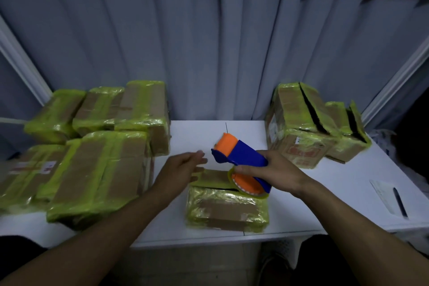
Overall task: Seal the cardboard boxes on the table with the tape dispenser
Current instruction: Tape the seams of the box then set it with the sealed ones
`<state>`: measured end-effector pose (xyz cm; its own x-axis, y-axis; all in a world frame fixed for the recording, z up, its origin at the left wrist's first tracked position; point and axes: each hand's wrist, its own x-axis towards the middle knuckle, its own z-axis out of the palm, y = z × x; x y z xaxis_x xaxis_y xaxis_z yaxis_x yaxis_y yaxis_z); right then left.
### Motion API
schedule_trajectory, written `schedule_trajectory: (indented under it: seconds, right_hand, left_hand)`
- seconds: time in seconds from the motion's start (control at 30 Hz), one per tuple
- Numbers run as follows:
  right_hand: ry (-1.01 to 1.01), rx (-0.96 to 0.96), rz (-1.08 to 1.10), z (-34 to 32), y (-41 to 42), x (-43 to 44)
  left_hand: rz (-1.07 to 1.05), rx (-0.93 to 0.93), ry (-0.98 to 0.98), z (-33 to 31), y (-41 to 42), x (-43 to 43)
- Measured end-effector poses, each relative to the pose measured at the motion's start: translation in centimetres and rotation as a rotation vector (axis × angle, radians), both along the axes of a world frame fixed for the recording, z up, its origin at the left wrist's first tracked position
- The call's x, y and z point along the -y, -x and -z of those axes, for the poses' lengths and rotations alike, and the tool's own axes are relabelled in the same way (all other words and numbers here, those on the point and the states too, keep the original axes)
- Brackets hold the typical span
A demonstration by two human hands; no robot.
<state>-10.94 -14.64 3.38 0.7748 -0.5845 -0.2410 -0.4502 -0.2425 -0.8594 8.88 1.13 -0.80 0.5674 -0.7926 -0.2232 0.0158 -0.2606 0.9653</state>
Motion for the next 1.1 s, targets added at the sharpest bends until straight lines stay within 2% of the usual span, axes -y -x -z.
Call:
schedule_trajectory:
  seconds: [0.07, 0.2, 0.47, 0.53, 0.67, 0.87, 1.1]
  right_hand:
    - [-0.019, 0.054, -0.062, -0.1, 0.1, -0.1]
    - [-0.017, 0.158, -0.155, 0.0, 0.3, -0.1]
    - [0.006, 0.209, -0.232, 0.3, 0.0, -0.3]
    - [0.020, 0.203, -0.246, 0.3, 0.0, -0.5]
    - [0.068, 0.186, -0.261, 0.3, -0.1, -0.8]
    - [0.177, 0.091, -0.267, 0.4, -0.5, -1.4]
    - [0.283, -0.054, -0.249, 0.9, -0.3, 0.1]
  left_hand:
    - [-0.005, -0.098, 0.034, -2.6, 0.4, 0.0]
    - [0.000, -0.027, 0.052, -4.7, 0.9, -0.9]
    - [-0.068, -0.115, 0.041, -5.2, 1.1, -1.5]
    - [-0.049, -0.075, -0.011, -5.0, 1.0, -1.7]
    - [-0.061, -0.109, -0.036, -4.5, 0.8, -2.0]
    - [-0.056, 0.086, -0.024, -3.4, 0.1, -2.2]
    - [-0.264, 0.073, -0.021, -2.2, -2.7, -3.1]
